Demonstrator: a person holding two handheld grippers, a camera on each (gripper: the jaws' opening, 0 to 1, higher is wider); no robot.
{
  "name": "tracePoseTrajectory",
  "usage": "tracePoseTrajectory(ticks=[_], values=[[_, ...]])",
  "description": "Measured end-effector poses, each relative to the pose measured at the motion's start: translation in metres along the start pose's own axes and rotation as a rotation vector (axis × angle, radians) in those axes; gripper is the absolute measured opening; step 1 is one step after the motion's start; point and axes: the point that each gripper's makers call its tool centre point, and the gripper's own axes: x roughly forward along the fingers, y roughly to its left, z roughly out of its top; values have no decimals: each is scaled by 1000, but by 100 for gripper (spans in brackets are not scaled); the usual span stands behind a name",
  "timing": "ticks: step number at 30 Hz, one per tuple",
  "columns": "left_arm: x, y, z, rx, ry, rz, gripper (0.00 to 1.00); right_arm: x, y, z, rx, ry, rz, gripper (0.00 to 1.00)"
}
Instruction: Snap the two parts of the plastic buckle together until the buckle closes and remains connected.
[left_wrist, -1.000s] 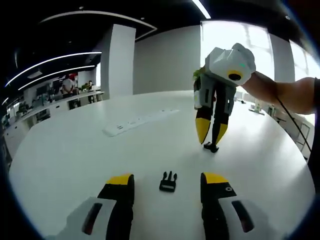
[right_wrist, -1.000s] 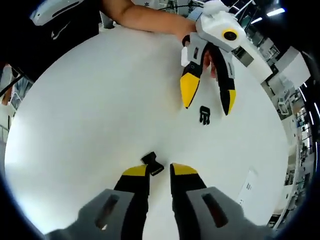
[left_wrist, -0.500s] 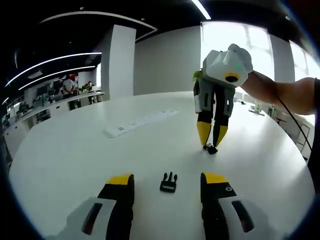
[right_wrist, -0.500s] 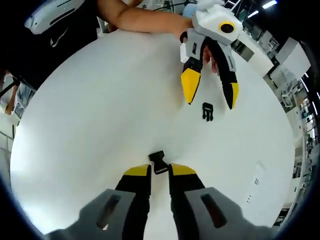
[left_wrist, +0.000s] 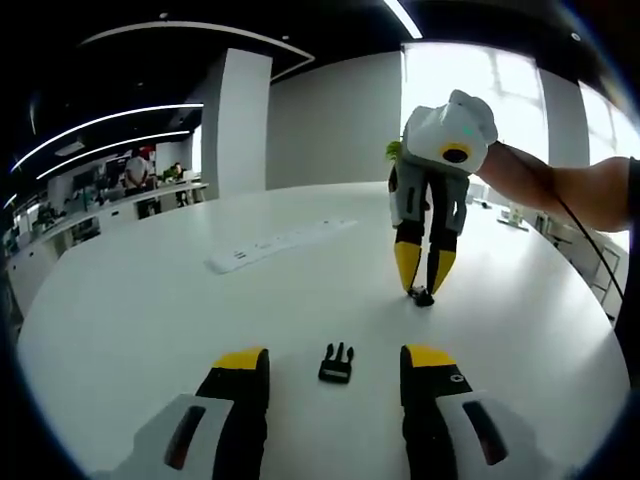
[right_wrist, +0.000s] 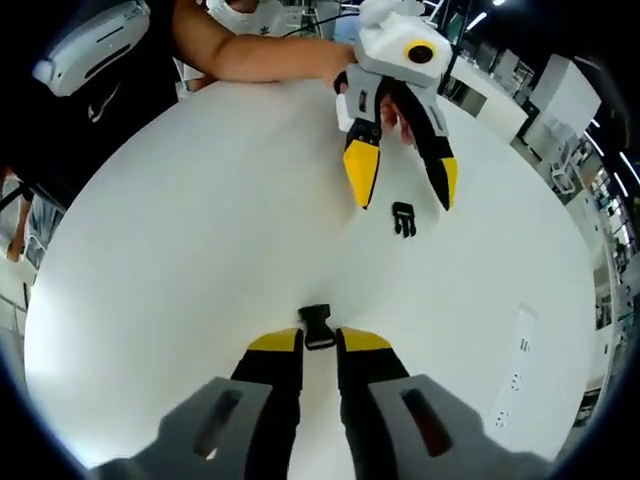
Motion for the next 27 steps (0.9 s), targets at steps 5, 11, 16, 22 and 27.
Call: tracePoseTrajectory(ticks=[5,11,16,22,27], values=[[1,-3,-1,2,3,-2,53,-3,1,0,44,-16,-22,14],[1,-2,0,3,5,-3,53,-9,-3,12,117,-126,-119,22],[2,2,1,-2,-2,-1,52,-21,-2,20,175,-314,-246,20],[5,15,2,9,-3,-3,50,-15,3,-3,212,-278,-236,19],[4,8,2,9,0,0,50,-12,-2,1,227,-333,-230,19]])
